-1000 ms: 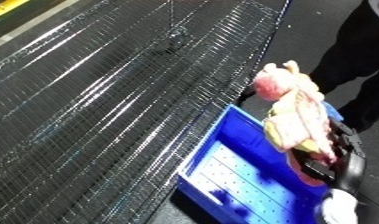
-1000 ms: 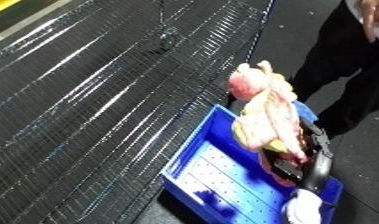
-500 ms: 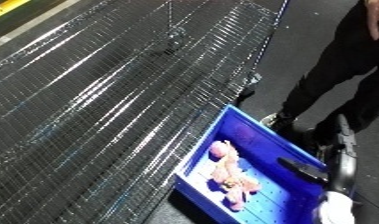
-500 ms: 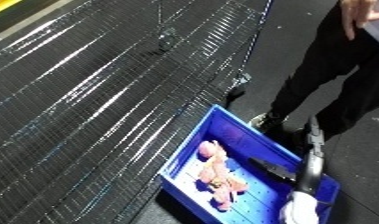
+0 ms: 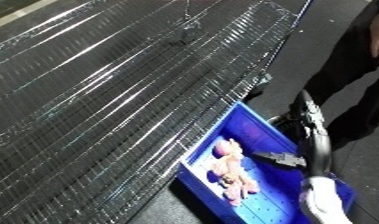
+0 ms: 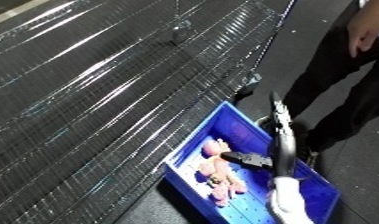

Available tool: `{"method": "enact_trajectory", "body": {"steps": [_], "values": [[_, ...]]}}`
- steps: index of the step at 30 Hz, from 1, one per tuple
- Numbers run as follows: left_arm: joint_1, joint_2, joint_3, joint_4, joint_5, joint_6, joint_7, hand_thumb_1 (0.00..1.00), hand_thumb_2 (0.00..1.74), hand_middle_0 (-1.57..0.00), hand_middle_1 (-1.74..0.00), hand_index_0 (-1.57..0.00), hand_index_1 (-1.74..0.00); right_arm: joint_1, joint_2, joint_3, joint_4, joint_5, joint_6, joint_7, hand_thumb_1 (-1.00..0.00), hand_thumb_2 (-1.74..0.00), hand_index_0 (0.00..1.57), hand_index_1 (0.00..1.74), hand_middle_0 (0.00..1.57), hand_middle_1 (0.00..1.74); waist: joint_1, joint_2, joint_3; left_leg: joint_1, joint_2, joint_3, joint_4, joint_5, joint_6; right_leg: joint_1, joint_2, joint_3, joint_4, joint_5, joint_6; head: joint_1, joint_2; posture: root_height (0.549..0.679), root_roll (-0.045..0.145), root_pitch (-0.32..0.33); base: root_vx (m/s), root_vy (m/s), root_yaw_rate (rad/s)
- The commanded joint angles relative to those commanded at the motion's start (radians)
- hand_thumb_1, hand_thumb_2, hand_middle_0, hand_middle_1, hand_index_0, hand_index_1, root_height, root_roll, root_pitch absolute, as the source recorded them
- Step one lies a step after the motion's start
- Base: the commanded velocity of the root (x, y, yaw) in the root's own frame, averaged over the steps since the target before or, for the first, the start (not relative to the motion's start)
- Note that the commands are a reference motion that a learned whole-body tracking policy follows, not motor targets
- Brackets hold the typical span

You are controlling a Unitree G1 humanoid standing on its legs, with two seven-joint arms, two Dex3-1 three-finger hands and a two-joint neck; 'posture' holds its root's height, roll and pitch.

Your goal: Pick up the object and place it into the box

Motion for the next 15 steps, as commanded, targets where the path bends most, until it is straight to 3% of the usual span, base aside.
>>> {"method": "enact_trajectory", "body": {"steps": [7,15], "values": [[-0.001,-0.010,0.035,0.015,0.016,0.000,0.021,1.00,1.74,-1.57,-1.74,-1.57,-1.74,-0.033,0.013,0.090,-0.021,-0.010,0.029,0.051,0.00,0.00,0.00,0.00,0.00,0.00,0.050,-0.020,-0.002,-0.009,-0.008,-0.022,0.003,0.006,-0.0011,0.007,-0.0037,-0.012,0.014,-0.013,-0.0034,-0.201,-0.050,0.647,0.063,-0.124,-0.018,-0.014,0.152],[-0.030,-0.008,0.047,0.006,0.024,0.004,0.027,1.00,1.74,-1.57,-1.74,-1.57,-1.74,-0.069,0.036,0.182,-0.035,-0.036,0.056,0.089,0.00,0.00,0.00,0.00,0.00,0.00,0.092,-0.034,0.003,-0.017,-0.019,-0.043,0.003,0.012,-0.0006,0.014,-0.0106,-0.025,0.026,-0.021,-0.0058,-0.437,-0.064,0.647,0.063,-0.129,-0.008,-0.006,0.120]]}}
